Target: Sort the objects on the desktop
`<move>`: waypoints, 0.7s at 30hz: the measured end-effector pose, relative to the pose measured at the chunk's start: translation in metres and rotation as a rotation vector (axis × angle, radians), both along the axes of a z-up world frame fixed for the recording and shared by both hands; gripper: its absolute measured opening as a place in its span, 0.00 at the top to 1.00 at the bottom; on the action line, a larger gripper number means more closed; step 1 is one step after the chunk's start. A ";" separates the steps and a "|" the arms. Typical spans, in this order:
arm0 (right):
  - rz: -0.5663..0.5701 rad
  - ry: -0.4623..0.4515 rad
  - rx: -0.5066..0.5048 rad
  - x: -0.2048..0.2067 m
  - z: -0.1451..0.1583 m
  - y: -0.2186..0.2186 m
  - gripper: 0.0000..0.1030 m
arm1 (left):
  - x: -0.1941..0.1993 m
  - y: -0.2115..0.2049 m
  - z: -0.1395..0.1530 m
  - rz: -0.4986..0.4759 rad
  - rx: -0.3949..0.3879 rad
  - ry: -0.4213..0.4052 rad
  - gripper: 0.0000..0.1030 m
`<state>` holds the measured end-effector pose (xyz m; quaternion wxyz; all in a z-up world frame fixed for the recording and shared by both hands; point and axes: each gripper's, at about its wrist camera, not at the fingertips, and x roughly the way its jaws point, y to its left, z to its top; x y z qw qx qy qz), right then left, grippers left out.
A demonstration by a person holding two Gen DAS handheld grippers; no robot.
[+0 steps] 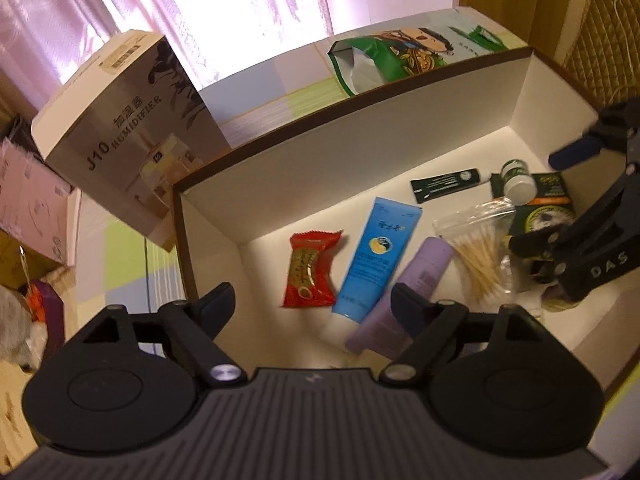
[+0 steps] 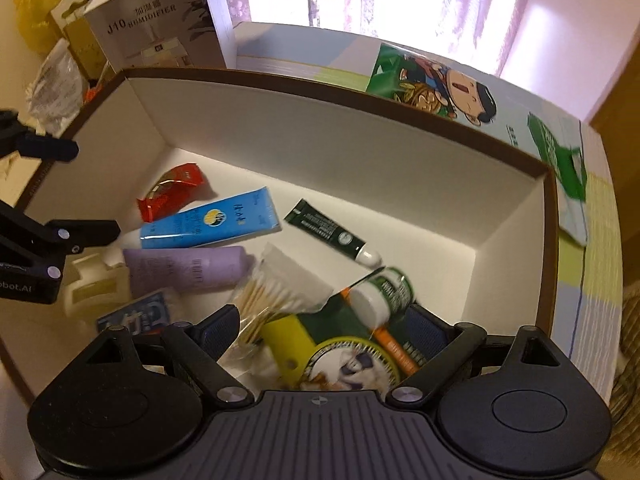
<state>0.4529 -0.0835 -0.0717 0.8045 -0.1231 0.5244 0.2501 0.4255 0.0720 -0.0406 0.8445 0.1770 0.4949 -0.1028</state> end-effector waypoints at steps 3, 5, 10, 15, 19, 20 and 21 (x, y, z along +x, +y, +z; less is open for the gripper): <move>-0.016 0.003 0.018 -0.008 0.005 -0.002 0.08 | -0.007 0.000 0.008 0.026 -0.005 -0.013 0.17; -0.025 0.006 0.028 -0.013 0.008 -0.004 0.08 | -0.012 -0.001 0.013 0.041 -0.002 -0.017 0.15; -0.058 0.020 0.022 -0.025 0.017 -0.008 0.08 | -0.024 0.003 0.023 0.083 -0.017 -0.017 0.12; -0.080 0.013 0.001 -0.040 0.026 -0.012 0.08 | -0.038 0.005 0.032 0.098 -0.026 -0.031 0.12; -0.102 0.012 0.002 -0.051 0.032 -0.016 0.08 | -0.048 0.005 0.036 0.102 -0.036 -0.039 0.12; -0.108 0.009 0.008 -0.054 0.033 -0.017 0.08 | -0.051 0.005 0.037 0.103 -0.041 -0.042 0.12; -0.115 0.009 0.017 -0.056 0.034 -0.018 0.08 | -0.053 0.005 0.038 0.106 -0.045 -0.043 0.12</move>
